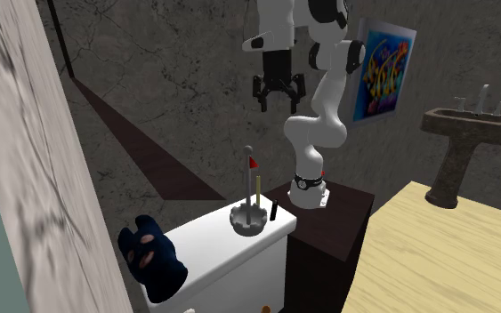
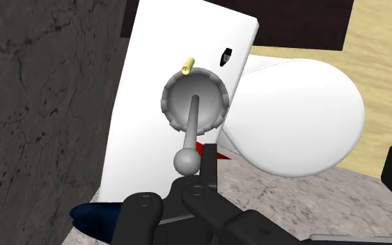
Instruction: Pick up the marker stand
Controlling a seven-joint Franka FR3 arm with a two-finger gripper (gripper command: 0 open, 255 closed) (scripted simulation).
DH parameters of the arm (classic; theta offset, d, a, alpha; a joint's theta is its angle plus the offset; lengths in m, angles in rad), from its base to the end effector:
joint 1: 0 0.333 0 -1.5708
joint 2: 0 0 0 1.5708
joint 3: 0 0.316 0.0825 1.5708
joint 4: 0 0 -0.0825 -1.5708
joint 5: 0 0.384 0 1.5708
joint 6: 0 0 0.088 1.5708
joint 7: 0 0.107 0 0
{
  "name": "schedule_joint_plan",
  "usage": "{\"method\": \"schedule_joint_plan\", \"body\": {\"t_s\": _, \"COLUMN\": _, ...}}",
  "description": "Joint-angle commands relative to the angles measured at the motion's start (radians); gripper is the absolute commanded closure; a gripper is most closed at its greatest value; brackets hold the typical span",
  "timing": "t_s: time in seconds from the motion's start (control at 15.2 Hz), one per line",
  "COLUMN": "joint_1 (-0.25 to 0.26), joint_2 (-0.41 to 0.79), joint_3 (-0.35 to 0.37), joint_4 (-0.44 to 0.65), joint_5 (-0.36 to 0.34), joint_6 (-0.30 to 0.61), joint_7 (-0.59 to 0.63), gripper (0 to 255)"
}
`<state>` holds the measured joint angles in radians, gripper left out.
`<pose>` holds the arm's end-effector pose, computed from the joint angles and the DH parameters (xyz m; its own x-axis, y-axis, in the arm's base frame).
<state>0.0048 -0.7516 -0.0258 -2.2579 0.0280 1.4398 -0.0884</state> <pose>0.3031 -0.0059 0.6147 0.9949 0.0790 -0.0622 0.0759 -0.9958 -0.0512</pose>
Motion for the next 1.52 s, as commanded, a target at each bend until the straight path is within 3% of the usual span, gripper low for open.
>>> {"method": "schedule_joint_plan", "body": {"t_s": 0.0, "joint_1": 0.000, "joint_2": 0.000, "joint_3": 0.000, "joint_4": 0.000, "joint_5": 0.000, "joint_6": 0.000, "joint_7": 0.000, "gripper": 0}}
{"method": "schedule_joint_plan", "body": {"t_s": 0.59, "joint_1": -0.053, "joint_2": 0.204, "joint_3": 0.047, "joint_4": -0.083, "joint_5": -0.230, "joint_6": 0.208, "joint_7": 0.009, "gripper": 0}}
{"method": "schedule_joint_plan", "body": {"t_s": 1.25, "joint_1": -0.056, "joint_2": 0.222, "joint_3": 0.045, "joint_4": -0.179, "joint_5": -0.244, "joint_6": 0.317, "joint_7": 0.031, "gripper": 0}}
{"method": "schedule_joint_plan", "body": {"t_s": 1.32, "joint_1": -0.056, "joint_2": 0.223, "joint_3": 0.044, "joint_4": -0.177, "joint_5": -0.245, "joint_6": 0.316, "joint_7": 0.030, "gripper": 255}}
{"method": "schedule_joint_plan", "body": {"t_s": 1.45, "joint_1": -0.056, "joint_2": 0.223, "joint_3": 0.044, "joint_4": -0.176, "joint_5": -0.245, "joint_6": 0.315, "joint_7": 0.030, "gripper": 255}}
